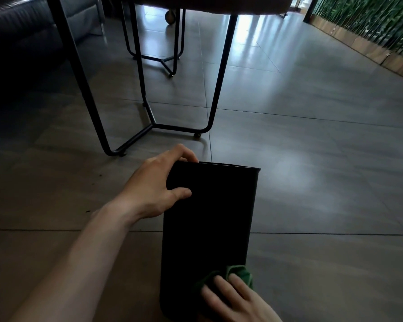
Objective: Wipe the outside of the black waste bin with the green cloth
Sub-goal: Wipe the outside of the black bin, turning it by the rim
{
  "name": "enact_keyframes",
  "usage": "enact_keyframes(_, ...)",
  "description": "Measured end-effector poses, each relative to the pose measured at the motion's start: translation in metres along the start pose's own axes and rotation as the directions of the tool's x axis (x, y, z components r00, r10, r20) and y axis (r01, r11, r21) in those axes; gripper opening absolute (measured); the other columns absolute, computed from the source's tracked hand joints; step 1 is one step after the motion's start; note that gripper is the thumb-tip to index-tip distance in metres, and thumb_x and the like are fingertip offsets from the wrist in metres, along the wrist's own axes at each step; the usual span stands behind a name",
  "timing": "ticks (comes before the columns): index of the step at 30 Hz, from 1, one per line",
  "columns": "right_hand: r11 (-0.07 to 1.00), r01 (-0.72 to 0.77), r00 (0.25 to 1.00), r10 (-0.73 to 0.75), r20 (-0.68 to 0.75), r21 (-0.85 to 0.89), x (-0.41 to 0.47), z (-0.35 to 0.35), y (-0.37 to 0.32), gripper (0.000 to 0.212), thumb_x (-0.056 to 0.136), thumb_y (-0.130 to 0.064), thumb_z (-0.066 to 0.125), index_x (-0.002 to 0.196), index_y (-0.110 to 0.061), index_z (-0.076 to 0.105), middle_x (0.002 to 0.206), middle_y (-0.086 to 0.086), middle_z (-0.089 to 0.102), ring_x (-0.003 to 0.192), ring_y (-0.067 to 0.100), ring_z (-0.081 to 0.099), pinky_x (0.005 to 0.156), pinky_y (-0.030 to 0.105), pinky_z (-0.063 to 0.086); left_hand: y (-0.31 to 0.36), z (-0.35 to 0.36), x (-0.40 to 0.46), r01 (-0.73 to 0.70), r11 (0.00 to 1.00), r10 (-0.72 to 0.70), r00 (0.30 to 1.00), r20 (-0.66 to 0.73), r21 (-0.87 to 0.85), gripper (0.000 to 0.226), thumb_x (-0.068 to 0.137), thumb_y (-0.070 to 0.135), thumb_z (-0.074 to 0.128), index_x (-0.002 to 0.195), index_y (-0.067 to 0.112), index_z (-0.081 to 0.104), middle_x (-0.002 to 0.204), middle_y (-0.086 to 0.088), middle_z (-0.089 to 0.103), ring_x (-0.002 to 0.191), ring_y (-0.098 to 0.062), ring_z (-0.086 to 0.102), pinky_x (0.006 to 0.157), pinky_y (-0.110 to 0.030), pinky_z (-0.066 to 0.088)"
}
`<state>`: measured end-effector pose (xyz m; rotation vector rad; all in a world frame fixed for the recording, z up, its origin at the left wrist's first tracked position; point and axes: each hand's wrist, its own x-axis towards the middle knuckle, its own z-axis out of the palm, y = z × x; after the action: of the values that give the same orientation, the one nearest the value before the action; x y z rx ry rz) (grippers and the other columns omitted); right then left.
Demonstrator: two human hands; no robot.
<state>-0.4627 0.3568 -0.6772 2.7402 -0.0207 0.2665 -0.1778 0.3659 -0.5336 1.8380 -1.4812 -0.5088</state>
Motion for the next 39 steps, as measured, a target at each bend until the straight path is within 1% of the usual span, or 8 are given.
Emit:
enact_keyframes(5,0.771,-0.420,0.819,0.549,-0.165,0.478,0.005,-0.044,0.048,0.027,0.092,-0.020,0.065,0.117,-0.031,0.069,0.119,0.008,0.061,0.101,0.029,0.063,0.088,0.035,0.055,-0.004,-0.003,-0.002,0.003,1.000,-0.002,1.000,-0.003,0.022,0.053,0.074,0.021,0.084,0.108,0.044,0.050,0.112,0.020,0.063,0.106,-0.005,0.060,0.081,-0.020,0.043)
enact_keyframes(9,-0.003,-0.681,0.297,0.913,0.280,0.733,0.001,-0.078,0.136,0.020,0.087,-0.014,0.075,0.092,-0.033,0.068,0.080,0.000,0.074,0.074,0.029,0.072,0.068,0.042,0.062,-0.011,-0.011,-0.003,0.026,0.999,-0.026,1.000,0.008,0.019,0.054,0.074,0.015,0.083,0.106,0.042,0.049,0.109,0.019,0.063,0.105,-0.008,0.061,0.084,-0.024,0.045)
enact_keyframes(11,-0.273,-0.636,0.186,0.854,0.486,0.722,-0.002,-0.087,0.173,0.012,0.087,-0.033,0.080,0.087,-0.026,0.070,0.073,0.005,0.073,0.065,0.029,0.071,0.057,0.040,0.060,-0.013,-0.015,-0.003,0.040,0.999,-0.040,0.999,0.021,0.019,0.054,0.074,0.012,0.082,0.105,0.041,0.048,0.110,0.019,0.063,0.106,-0.010,0.061,0.087,-0.027,0.047)
enact_keyframes(15,-0.063,-0.796,0.287,0.836,0.468,0.602,0.017,-0.078,0.206,0.025,0.079,-0.040,0.087,0.088,-0.025,0.069,0.075,0.006,0.076,0.063,0.026,0.074,0.061,0.040,0.059,-0.017,-0.021,-0.006,0.062,0.998,-0.059,0.994,0.092,-0.026,0.053,0.076,0.004,0.079,0.105,0.036,0.049,0.114,0.013,0.063,0.111,-0.007,0.059,0.092,-0.016,0.042)
enact_keyframes(19,0.460,-0.825,0.565,0.693,0.448,0.328,0.054,-0.061,0.212,0.049,0.090,-0.034,0.076,0.129,-0.057,0.059,0.113,-0.007,0.056,0.098,0.023,0.061,0.084,0.038,0.053,-0.017,-0.024,-0.010,0.050,0.996,-0.039,0.989,0.141,-0.076,0.052,0.076,-0.004,0.077,0.106,0.030,0.050,0.119,0.009,0.063,0.118,-0.005,0.055,0.098,-0.016,0.038)
enact_keyframes(22,0.650,-0.711,0.685,0.553,0.474,0.269,0.073,-0.055,0.213,0.039,0.097,-0.028,0.063,0.125,-0.055,0.062,0.115,-0.007,0.054,0.096,0.024,0.062,0.076,0.036,0.051,-0.018,-0.025,-0.012,0.044,0.992,-0.024,0.987,0.159,-0.119,0.051,0.077,-0.004,0.076,0.106,0.029,0.051,0.126,0.015,0.061,0.124,0.008,0.051,0.105,-0.020,0.036)
enact_keyframes(34,0.771,-0.556,0.813,0.428,0.395,0.309,0.092,-0.095,0.189,0.019,0.095,-0.055,0.060,0.111,-0.045,0.061,0.102,-0.011,0.055,0.087,0.021,0.058,0.067,0.035,0.045,-0.037,-0.014,-0.003,0.021,1.000,-0.017,0.983,-0.185,0.015,0.054,0.085,0.013,0.062,0.127,0.046,0.054,0.136,0.023,0.054,0.131,-0.004,0.049,0.103,-0.028,0.039)
enact_keyframes(39,0.756,-0.614,0.759,0.486,0.434,0.227,0.117,-0.100,0.184,0.020,0.095,-0.056,0.059,0.110,-0.042,0.062,0.099,-0.008,0.053,0.088,0.025,0.056,0.068,0.034,0.039,0.000,0.006,-0.003,-0.172,0.985,0.170,0.983,-0.074,-0.021,0.047,0.083,0.028,0.061,0.127,0.043,0.058,0.121,0.022,0.064,0.116,-0.001,0.059,0.096,-0.031,0.050)
